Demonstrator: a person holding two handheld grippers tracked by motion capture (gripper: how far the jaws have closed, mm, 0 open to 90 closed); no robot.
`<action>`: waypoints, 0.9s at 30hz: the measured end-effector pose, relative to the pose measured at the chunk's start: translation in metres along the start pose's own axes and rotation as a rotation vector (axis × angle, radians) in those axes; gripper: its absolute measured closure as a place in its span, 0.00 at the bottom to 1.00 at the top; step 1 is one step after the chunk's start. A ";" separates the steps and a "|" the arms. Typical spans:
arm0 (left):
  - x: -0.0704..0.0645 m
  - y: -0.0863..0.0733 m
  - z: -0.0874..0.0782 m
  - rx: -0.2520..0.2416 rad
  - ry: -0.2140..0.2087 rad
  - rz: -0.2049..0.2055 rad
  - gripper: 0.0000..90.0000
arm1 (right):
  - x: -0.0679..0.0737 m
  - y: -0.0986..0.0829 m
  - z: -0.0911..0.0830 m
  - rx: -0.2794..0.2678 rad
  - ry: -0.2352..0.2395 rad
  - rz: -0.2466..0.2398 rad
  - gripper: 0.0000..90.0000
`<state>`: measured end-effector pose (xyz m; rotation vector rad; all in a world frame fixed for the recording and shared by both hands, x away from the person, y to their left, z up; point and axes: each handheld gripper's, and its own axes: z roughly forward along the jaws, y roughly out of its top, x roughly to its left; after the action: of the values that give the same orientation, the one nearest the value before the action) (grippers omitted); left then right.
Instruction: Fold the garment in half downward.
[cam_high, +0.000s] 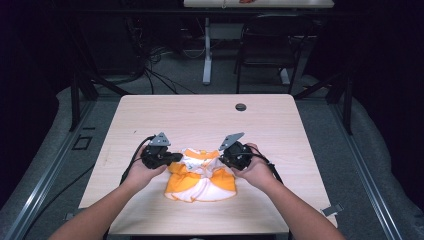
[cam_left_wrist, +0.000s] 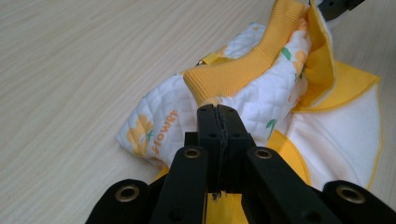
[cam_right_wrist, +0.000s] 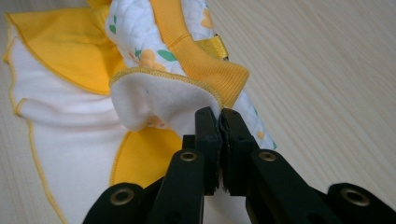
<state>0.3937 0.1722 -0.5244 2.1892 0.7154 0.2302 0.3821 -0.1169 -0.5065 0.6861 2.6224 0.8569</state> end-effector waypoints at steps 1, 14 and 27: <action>-0.001 -0.002 0.000 -0.001 -0.003 0.001 0.99 | 0.001 -0.001 0.000 -0.010 -0.003 0.006 0.96; -0.015 -0.021 -0.005 0.006 -0.056 -0.007 0.95 | 0.017 -0.019 -0.004 -0.033 0.059 0.041 0.88; -0.022 -0.016 -0.030 -0.032 -0.066 -0.005 0.86 | 0.022 -0.025 -0.032 -0.117 0.083 0.096 0.75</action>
<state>0.3574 0.1877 -0.5146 2.1548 0.6755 0.1649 0.3417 -0.1385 -0.5001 0.7653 2.6042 1.0793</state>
